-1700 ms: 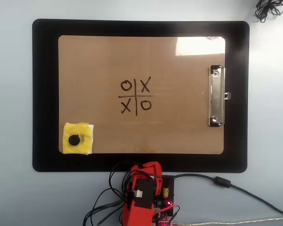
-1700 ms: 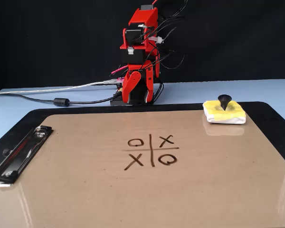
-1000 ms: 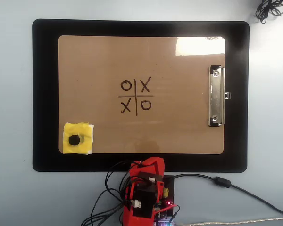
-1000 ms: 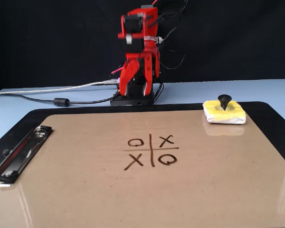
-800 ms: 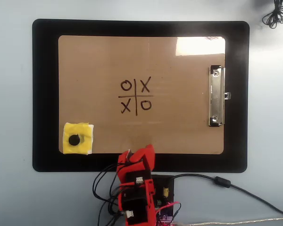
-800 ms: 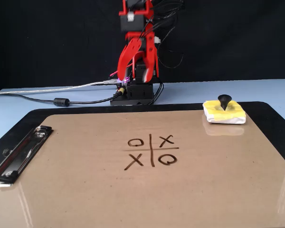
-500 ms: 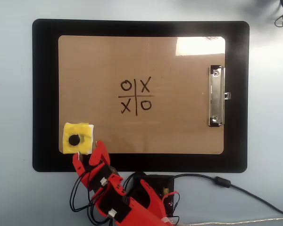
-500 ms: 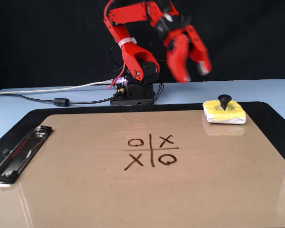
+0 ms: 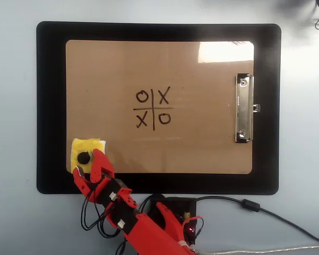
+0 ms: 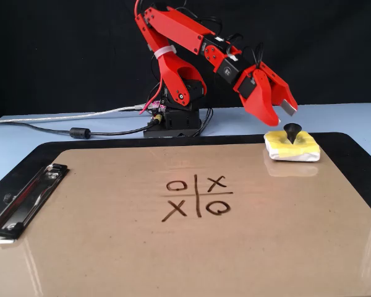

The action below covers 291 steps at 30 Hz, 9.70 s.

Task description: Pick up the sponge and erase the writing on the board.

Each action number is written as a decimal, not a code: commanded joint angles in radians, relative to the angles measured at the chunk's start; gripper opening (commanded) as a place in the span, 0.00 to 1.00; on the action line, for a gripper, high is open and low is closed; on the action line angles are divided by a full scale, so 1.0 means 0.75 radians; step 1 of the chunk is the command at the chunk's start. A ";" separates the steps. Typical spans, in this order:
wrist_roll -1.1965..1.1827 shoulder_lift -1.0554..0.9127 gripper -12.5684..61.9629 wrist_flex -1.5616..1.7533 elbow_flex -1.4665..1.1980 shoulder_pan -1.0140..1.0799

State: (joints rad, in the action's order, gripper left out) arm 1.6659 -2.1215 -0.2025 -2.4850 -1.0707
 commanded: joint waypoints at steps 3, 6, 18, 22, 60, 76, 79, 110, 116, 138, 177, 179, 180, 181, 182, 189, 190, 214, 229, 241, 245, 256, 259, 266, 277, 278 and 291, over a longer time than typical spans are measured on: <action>-0.012 0.082 0.62 0.227 0.029 -0.016; -0.012 0.186 0.62 0.311 0.027 -0.018; -0.016 0.397 0.62 0.440 -0.004 -0.020; -0.016 0.448 0.61 0.524 -0.022 -0.020; -0.329 0.119 0.06 -0.687 0.526 1.689; -0.104 0.270 0.06 -0.063 0.192 1.315; -0.110 0.438 0.06 0.139 0.198 1.346; -0.282 0.689 0.06 0.252 0.337 1.608; -0.282 0.010 0.06 0.192 -0.172 1.573; -0.227 0.153 0.06 0.127 -0.065 1.424; -0.092 0.798 0.06 0.082 0.540 1.149; -0.094 0.618 0.06 0.078 0.350 1.152; -0.094 0.511 0.06 0.076 0.254 1.149; -0.094 0.387 0.06 0.074 0.149 1.149; -0.094 0.207 0.06 0.070 0.006 1.147; -0.102 -0.004 0.06 0.049 -0.164 1.152; -0.102 0.108 0.06 0.057 -0.080 1.156; -0.096 0.264 0.06 -0.164 0.129 1.366; -0.098 0.162 0.06 -0.176 0.096 1.331; -0.092 0.867 0.06 0.018 0.583 1.242; -0.094 0.875 0.06 0.004 0.595 1.242; -0.094 0.434 0.06 -0.043 0.213 1.137; -0.094 0.806 0.06 -0.008 0.534 1.135; -0.086 0.929 0.06 -0.020 0.687 1.064; -0.012 0.237 0.06 -0.061 0.027 0.886; -0.014 0.325 0.06 -0.051 0.082 0.890; -0.051 0.777 0.06 -0.031 0.571 1.158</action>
State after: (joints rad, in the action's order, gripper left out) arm 1.6291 -1.4573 -0.2086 -1.9972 -0.2102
